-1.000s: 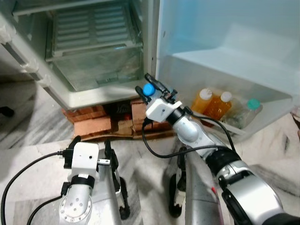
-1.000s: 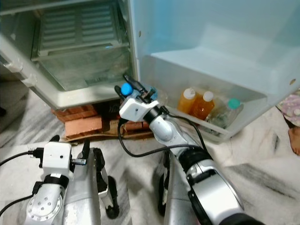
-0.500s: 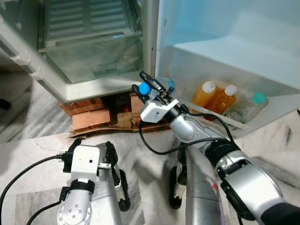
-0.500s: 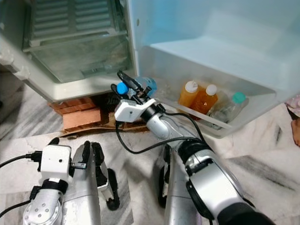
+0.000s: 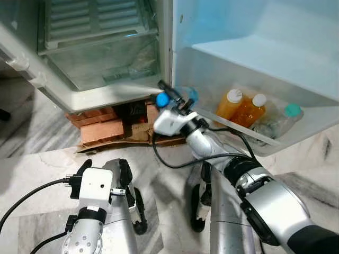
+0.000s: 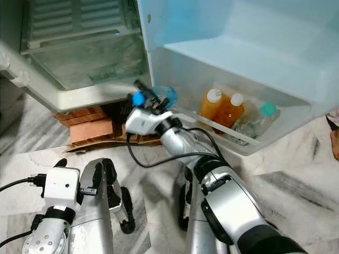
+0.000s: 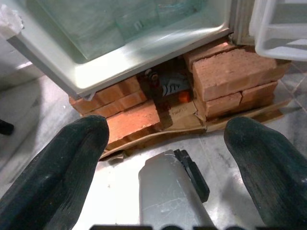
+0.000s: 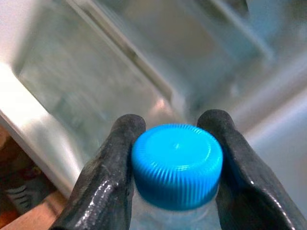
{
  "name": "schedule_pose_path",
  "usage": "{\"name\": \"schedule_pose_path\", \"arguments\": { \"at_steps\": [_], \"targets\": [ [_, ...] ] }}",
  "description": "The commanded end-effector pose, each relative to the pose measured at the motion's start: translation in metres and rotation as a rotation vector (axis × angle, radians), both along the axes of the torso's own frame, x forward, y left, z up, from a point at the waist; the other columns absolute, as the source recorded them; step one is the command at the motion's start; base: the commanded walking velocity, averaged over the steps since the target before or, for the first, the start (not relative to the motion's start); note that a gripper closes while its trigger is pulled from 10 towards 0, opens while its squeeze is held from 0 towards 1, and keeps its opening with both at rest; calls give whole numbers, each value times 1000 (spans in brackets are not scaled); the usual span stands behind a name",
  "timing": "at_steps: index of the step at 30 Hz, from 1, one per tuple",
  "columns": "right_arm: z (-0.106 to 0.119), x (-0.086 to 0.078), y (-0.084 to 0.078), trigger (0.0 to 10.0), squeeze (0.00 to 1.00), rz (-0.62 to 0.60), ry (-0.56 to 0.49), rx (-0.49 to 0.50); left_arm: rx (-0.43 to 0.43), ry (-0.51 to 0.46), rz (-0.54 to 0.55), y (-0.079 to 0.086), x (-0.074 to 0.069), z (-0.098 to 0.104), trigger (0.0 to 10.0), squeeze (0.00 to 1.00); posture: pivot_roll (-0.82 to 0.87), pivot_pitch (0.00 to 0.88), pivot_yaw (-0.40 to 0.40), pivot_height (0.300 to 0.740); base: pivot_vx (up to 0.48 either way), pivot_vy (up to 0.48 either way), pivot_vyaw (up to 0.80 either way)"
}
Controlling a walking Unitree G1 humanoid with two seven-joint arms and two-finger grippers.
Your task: Restocking fridge
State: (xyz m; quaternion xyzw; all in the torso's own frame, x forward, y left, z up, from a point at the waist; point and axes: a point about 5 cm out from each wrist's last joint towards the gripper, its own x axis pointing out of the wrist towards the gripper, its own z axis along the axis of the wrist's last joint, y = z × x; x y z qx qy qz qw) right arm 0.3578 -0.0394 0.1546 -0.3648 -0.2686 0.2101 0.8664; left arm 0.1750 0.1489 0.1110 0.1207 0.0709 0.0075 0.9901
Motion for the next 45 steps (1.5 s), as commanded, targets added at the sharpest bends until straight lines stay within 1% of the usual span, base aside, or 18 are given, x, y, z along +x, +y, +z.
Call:
{"name": "schedule_pose_path", "arguments": {
  "at_steps": [1, 3, 6, 7, 8, 9, 12, 16, 17, 20, 25, 28, 30, 32, 33, 36, 39, 45],
  "targets": [
    [-32, -3, -12, 10000, 0, -79, 203, 35, 9, 36, -2, 0, -5, -4, 10000, 0, 155, 411, 37, 520, 0, 0, 0],
    [-36, -1, -21, 10000, 8, -118, 237, 45, 10, 41, -1, 0, -5, -5, 10000, 0, 149, 407, 38, 520, 0, 0, 0],
    [-37, 0, -27, 10000, 0, -136, 246, 47, 9, 44, -2, 0, -5, -6, 10000, 0, 147, 406, 38, 520, 0, 0, 0],
    [-37, 0, -30, 10000, 102, -138, 254, 49, 9, 45, -2, 0, -5, -6, 10000, 0, 145, 402, 38, 520, 0, 0, 0],
    [-37, 1, -32, 10000, 612, -144, 260, 51, 9, 46, -3, 0, -5, -6, 10000, 0, 143, 399, 38, 520, 0, 0, 0],
    [-37, 2, -35, 10000, 1000, -152, 265, 55, 10, 46, -3, 0, -4, -7, 10000, 0, 143, 397, 37, 520, 0, 0, 0],
    [-36, 4, -41, 10000, 1000, -166, 291, 75, 12, 46, -4, 0, -1, -8, 10000, 0, 139, 385, 38, 520, 0, 0, 0],
    [-31, 8, -43, 10000, 1000, -187, 284, 90, 16, 41, -6, 1, 3, -9, 10000, 0, 132, 366, 39, 520, 0, 0, 0],
    [-30, 9, -42, 10000, 1000, -161, 341, 129, 20, 39, -7, 2, 5, -11, 10000, 0, 125, 352, 37, 520, 0, 0, 0],
    [-27, 13, -45, 10000, 1000, -158, 390, 186, 31, 31, -11, 3, 12, -13, 10000, 0, 113, 324, 38, 520, 0, 0, 0],
    [-16, 16, -50, 10000, 1000, -125, 347, 187, 37, 9, -14, 5, 23, -13, 10000, 0, 90, 290, 39, 520, 0, 0, 0],
    [-11, 19, -58, 10000, 1000, -139, 342, 203, 39, -4, -19, 4, 29, -14, 10000, 0, 78, 266, 40, 520, 0, 0, 0],
    [-1, 23, -71, 10000, 1000, -172, 301, 217, 39, -23, -27, 4, 37, -13, 10000, 0, 61, 243, 43, 520, 0, 0, 0],
    [3, 24, -76, 10000, 1000, -178, 280, 216, 40, -29, -30, 4, 41, -13, 10000, 0, 57, 233, 42, 520, 0, 0, 0],
    [8, 25, -79, 10000, 1000, -184, 250, 224, 41, -35, -31, 4, 43, -13, 10000, 0, 54, 228, 44, 520, 0, 0, 0],
    [13, 25, -85, 10000, 1000, -184, 232, 264, 42, -45, -31, 4, 48, -12, 10000, 0, 49, 209, 42, 520, 0, 0, 0],
    [12, 23, -88, 10000, 1000, -171, 228, 277, 44, -50, -31, 5, 50, -13, 10000, 0, 46, 201, 44, 520, 0, 0, 0],
    [1, 11, -90, 10000, 1000, -113, 237, 320, 46, -56, -30, 7, 53, -17, 10000, 0, 20, 149, 48, 520, 0, 0, 0]
  ]
}}
